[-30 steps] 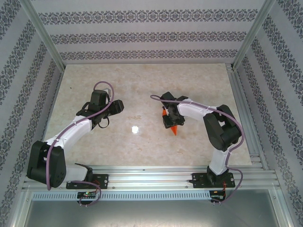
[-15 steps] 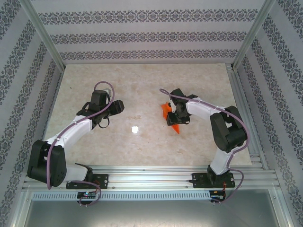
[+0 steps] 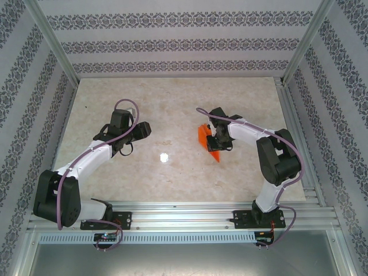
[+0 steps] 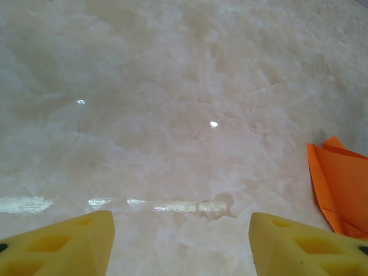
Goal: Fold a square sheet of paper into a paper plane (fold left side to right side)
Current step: Turn over the paper plane at the center of the table.
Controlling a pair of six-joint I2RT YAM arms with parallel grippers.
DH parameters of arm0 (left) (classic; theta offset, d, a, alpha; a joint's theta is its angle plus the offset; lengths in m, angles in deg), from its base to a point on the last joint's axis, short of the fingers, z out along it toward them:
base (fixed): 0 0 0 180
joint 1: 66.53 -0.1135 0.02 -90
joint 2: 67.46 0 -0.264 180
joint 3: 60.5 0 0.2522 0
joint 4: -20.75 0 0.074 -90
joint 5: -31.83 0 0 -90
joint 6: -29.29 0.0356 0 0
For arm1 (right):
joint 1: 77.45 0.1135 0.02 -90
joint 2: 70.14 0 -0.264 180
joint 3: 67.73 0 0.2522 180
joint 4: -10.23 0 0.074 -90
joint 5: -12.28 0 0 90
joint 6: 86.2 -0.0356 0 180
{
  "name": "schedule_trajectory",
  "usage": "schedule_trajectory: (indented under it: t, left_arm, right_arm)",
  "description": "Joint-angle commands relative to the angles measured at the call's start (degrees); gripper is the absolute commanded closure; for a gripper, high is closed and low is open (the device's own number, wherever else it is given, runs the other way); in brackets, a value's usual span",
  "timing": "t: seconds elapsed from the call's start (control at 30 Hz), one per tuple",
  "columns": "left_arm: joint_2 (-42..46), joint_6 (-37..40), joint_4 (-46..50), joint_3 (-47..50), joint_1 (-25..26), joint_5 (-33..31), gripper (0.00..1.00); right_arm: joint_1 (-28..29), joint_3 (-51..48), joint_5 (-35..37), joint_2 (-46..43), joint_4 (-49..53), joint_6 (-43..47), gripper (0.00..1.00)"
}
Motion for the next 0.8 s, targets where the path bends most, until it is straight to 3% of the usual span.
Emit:
schedule_trajectory:
  t: [0.0, 0.57, 0.77]
  left_arm:
    - [-0.7, 0.9, -0.4, -1.5, -0.5, 0.8, 0.37]
    - [-1.0, 0.6, -0.9, -1.3, -0.5, 1.0, 0.36]
    - [-1.5, 0.5, -1.1, -1.7, -0.5, 1.2, 0.36]
  right_arm:
    - [0.1, 1.2, 3.8, 0.1, 1.1, 0.6, 0.77]
    - [-0.6, 5.3, 6.3, 4.2, 2.1, 0.8, 0.8]
    - [-3.0, 6.5, 1.9, 3.0, 2.3, 0.9, 0.99]
